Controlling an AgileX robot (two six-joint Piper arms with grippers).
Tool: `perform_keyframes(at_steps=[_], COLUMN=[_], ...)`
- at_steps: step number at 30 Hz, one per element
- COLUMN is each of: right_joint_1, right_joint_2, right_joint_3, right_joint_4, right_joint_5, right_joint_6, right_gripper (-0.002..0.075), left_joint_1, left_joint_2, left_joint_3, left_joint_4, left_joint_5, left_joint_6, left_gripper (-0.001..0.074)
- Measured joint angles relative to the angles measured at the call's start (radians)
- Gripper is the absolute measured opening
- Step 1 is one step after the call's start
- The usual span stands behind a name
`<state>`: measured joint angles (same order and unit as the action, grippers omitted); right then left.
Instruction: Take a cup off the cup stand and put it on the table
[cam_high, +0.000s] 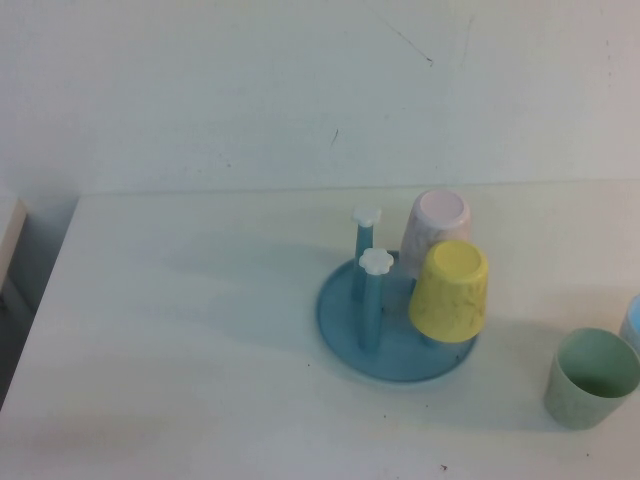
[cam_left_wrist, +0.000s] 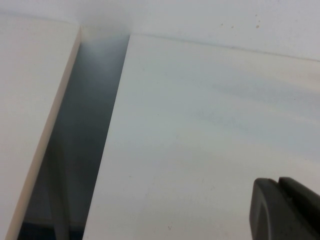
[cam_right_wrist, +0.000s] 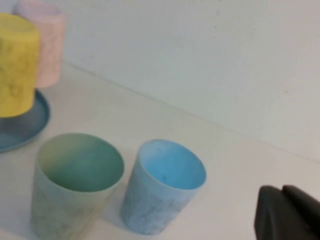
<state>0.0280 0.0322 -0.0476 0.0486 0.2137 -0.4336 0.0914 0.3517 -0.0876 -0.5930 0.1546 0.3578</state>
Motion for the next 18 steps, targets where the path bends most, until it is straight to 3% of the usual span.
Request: perform_keyframes(at_steps=[5, 10, 18], right_joint_1=[-0.072, -0.073, -0.074], right_joint_2=[-0.043, -0.045, -0.045], right_joint_3=[0.072, 0.073, 0.074], right_joint_4=[-0.049, -0.159, -0.181], right_joint_5=[-0.025, 0.122, 0.143], right_joint_6=[0.122, 0.295, 0.327], right_gripper=[-0.0001, -0.0001, -0.0001], left_joint_1=[0.000, 0.000, 0.000], left_joint_2=[0.000, 0.000, 0.000], left_joint_3=[0.000, 0.000, 0.000], left_joint_4=[0.000, -0.002, -0.002], left_joint_5=[0.000, 0.000, 0.004], left_joint_6=[0.000, 0.000, 0.000], left_gripper=[-0.0002, -0.0002, -0.0002])
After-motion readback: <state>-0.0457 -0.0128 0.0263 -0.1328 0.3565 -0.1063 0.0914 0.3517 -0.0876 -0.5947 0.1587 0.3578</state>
